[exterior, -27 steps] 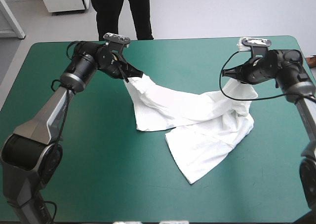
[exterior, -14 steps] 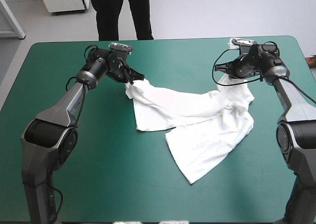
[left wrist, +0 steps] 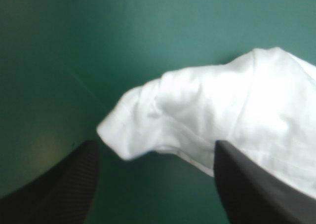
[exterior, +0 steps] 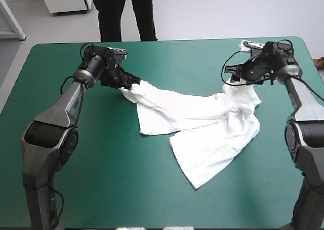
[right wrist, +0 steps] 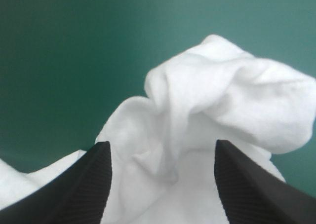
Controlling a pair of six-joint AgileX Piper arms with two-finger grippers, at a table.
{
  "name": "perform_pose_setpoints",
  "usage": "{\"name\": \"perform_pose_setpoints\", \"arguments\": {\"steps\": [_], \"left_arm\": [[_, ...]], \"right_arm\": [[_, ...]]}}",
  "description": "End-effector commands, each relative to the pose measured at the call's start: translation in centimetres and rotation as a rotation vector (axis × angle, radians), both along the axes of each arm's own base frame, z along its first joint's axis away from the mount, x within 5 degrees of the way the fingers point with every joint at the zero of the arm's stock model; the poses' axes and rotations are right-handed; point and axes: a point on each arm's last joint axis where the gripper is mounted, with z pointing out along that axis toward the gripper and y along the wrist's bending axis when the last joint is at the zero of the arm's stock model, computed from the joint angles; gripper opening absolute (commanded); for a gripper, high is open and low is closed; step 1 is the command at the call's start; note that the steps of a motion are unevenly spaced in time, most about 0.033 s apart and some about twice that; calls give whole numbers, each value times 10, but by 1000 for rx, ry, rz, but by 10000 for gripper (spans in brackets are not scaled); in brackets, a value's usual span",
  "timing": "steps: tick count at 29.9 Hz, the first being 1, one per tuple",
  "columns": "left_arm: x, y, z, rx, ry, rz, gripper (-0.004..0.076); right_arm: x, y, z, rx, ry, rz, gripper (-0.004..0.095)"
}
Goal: Fold the cloth
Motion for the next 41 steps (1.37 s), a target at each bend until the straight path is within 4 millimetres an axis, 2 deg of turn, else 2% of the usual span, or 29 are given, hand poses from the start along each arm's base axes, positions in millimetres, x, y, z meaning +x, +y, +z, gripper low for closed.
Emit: {"name": "perform_pose_setpoints", "arguments": {"steps": [1, 4, 7, 12, 19, 24, 27, 31, 34, 41], "left_arm": [[-9, 3, 60, -35, -128, 8, 621], [-13, 5, 91, -53, -217, 8, 616], [-20, 8, 112, -48, -256, 11, 616], [-39, 13, 134, -30, -236, -6, 615], [-72, 21, 178, -47, -339, -10, 614], [-95, 23, 190, -86, -344, -21, 582], [-104, 20, 184, -132, -296, -44, 529], [-107, 16, 159, -159, -190, -52, 477], [-110, 1, 137, -213, -91, -87, 475], [-125, -44, 101, 13, -37, -173, 475]], "right_arm": [[-13, -3, 59, 18, -124, 2, 596], [-22, -3, 81, 11, -174, 5, 561], [-35, -5, 101, -8, -200, 9, 549], [-60, -6, 126, -27, -189, 21, 549], [-97, -6, 158, -33, -207, 27, 549], [-119, -8, 175, -46, -249, 13, 549], [-129, -10, 180, -67, -261, 1, 549], [-139, -11, 179, -70, -254, -1, 549], [-141, -11, 174, -70, -235, 0, 546], [-140, -11, 164, -70, -200, 1, 526]]}}
